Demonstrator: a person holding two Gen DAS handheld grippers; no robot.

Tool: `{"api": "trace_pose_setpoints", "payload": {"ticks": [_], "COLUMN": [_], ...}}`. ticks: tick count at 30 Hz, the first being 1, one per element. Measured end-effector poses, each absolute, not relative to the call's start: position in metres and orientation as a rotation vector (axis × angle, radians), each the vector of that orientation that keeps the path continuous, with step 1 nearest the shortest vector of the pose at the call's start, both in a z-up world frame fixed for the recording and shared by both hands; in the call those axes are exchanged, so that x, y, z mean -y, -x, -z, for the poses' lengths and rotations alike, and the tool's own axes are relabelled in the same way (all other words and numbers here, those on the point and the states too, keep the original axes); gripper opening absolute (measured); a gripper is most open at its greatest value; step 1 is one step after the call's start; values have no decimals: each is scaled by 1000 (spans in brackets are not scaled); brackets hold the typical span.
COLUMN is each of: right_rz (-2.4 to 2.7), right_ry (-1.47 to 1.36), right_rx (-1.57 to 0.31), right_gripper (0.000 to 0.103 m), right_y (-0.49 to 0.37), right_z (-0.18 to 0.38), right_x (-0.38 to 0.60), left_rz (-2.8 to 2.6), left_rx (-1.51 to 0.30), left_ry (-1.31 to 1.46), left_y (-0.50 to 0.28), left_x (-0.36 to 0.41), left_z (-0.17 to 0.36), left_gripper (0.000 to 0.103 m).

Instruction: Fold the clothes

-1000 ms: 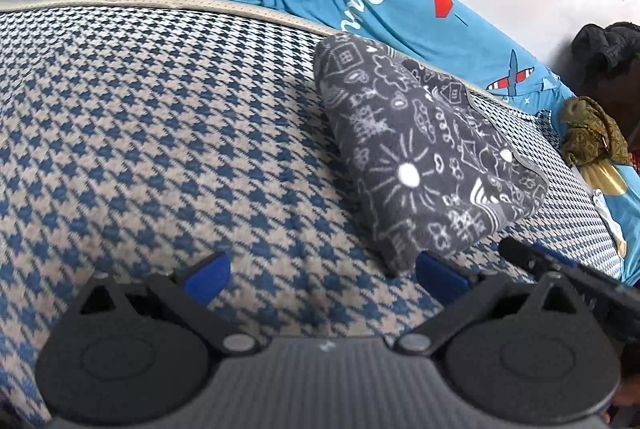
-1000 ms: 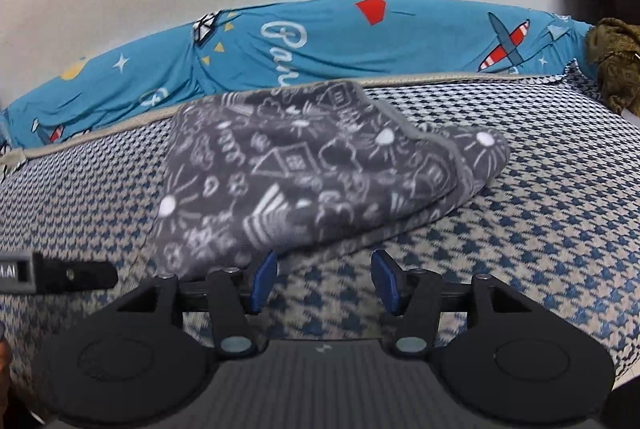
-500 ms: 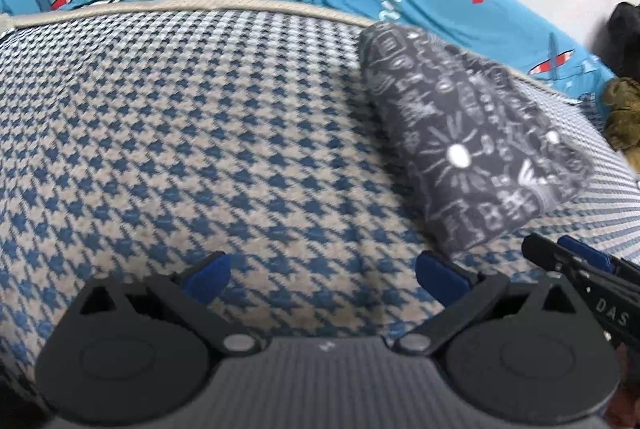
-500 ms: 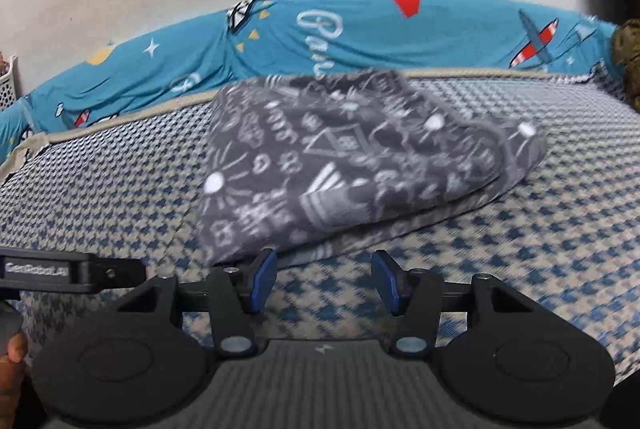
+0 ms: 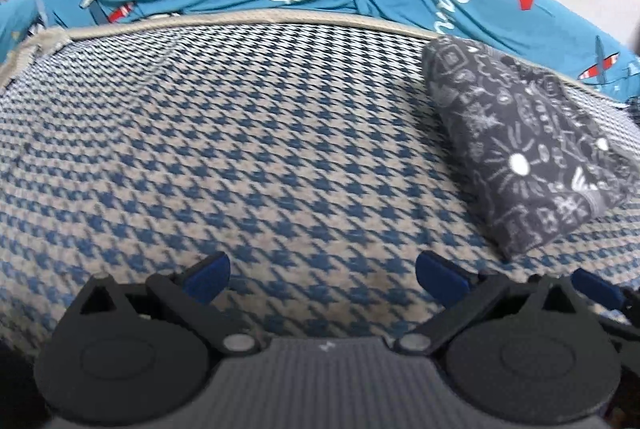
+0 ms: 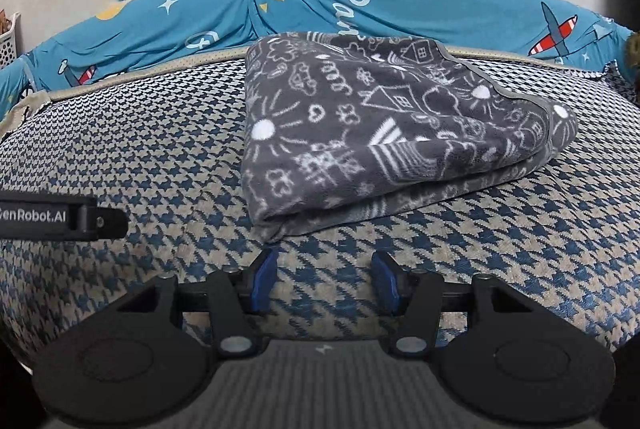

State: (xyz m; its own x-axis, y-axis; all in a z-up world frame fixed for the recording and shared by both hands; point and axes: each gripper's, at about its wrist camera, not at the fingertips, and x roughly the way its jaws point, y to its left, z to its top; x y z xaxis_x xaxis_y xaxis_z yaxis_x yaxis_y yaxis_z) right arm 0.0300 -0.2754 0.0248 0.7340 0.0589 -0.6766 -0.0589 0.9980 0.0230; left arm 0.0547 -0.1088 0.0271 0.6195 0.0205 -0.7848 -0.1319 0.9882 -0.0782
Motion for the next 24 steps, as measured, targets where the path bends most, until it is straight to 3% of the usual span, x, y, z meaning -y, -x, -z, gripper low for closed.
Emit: {"api": "trace_pose_setpoints", "payload": {"ticks": [11, 24], "right_rz": [-17, 60], "right_ry": [-16, -111], "right_rx": [-766, -715], "right_gripper": [54, 55], "right_y": [-39, -48], "right_z": [-22, -48], "right_x": [275, 328], "left_rz": [-129, 81], "left_rx": [-933, -837], "left_ry": [141, 212], "left_y": [-55, -71], "left_x": [102, 112], "left_z": [-24, -41], "left_gripper": [103, 103]}}
